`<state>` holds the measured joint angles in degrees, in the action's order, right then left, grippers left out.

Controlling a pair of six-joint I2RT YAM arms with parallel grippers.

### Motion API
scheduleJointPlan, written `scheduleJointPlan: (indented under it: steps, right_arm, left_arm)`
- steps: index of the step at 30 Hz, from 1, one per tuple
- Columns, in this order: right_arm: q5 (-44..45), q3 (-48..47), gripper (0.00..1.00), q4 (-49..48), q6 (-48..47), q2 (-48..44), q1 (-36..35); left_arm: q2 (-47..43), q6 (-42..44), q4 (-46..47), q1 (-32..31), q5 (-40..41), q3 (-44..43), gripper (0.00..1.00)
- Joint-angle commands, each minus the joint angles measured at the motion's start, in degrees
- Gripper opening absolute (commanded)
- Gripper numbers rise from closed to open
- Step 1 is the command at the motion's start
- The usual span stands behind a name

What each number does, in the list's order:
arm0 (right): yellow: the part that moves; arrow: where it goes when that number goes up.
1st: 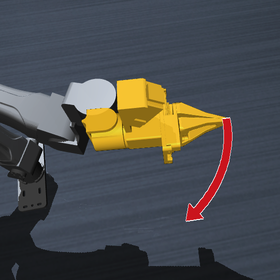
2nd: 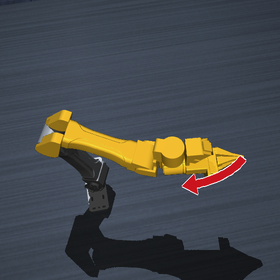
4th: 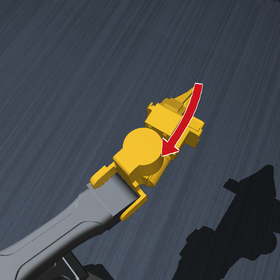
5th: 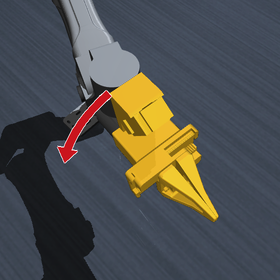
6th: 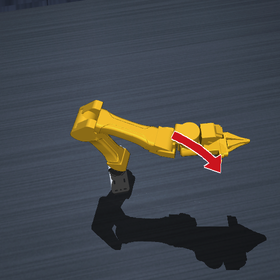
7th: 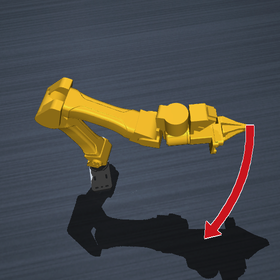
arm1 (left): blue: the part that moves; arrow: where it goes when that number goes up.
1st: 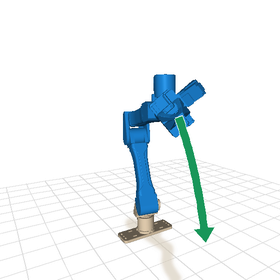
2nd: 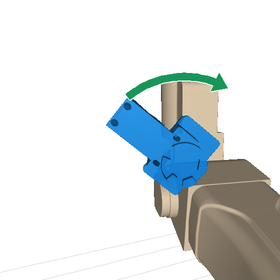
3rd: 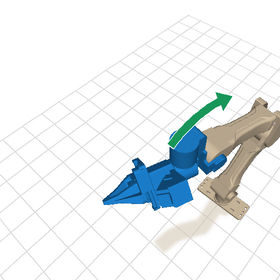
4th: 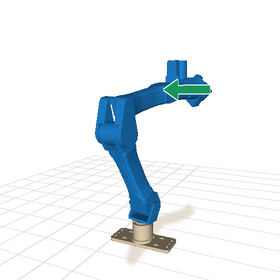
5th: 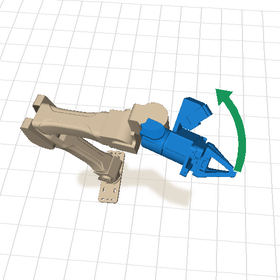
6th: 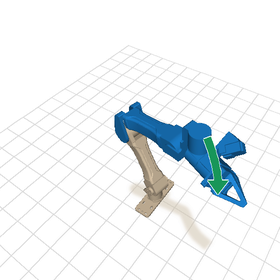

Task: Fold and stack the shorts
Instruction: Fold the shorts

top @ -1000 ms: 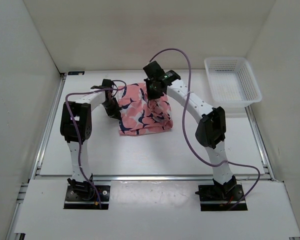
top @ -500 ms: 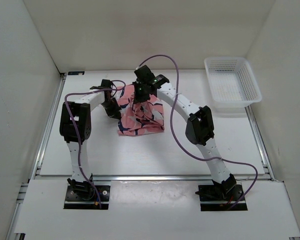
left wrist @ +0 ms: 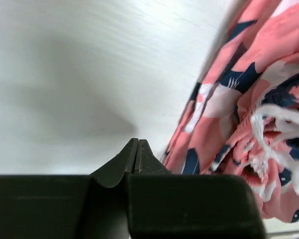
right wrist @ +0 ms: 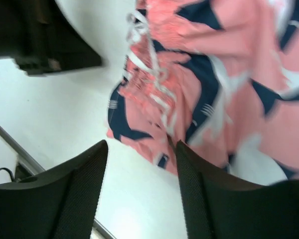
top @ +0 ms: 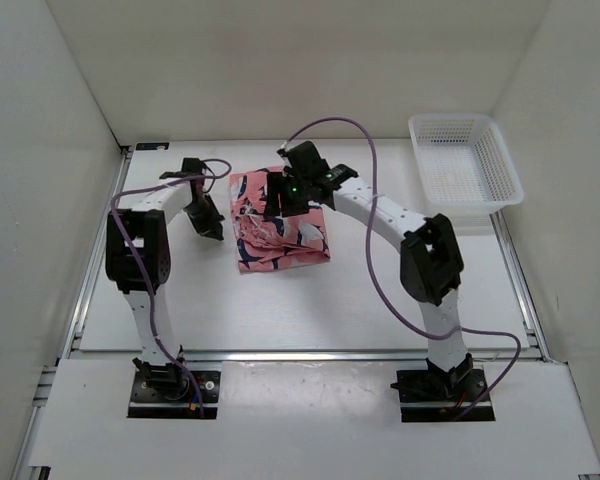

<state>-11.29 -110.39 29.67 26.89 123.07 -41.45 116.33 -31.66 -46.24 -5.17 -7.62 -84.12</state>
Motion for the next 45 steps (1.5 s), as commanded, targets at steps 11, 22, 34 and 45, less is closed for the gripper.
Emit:
scheduleJointPlan:
  steps: [11,22,34,45]
  right_arm:
    - [1.3,26.6,0.0,-7.7,1.4,-19.7,11.0]
    - [-2.4,21.5,0.0,-5.9,-0.6,-3.1,9.2]
    - [10.5,19.1,0.28,0.2,-3.5,-21.3,9.7]
    - [42.9,25.4,0.99,12.8,-5.8,-47.6,17.2]
  left_arm:
    - [-9.6,4.0,-5.2,-7.2,-0.7,-12.9,0.11]
    - [10.8,3.9,-6.2,-8.9,-2.7,-25.3,0.11]
    - [6.4,10.6,-14.6,-8.1,3.0,-36.0,0.13]
    - [-28.5,12.8,-16.0,-8.1,8.6,-27.1,0.83]
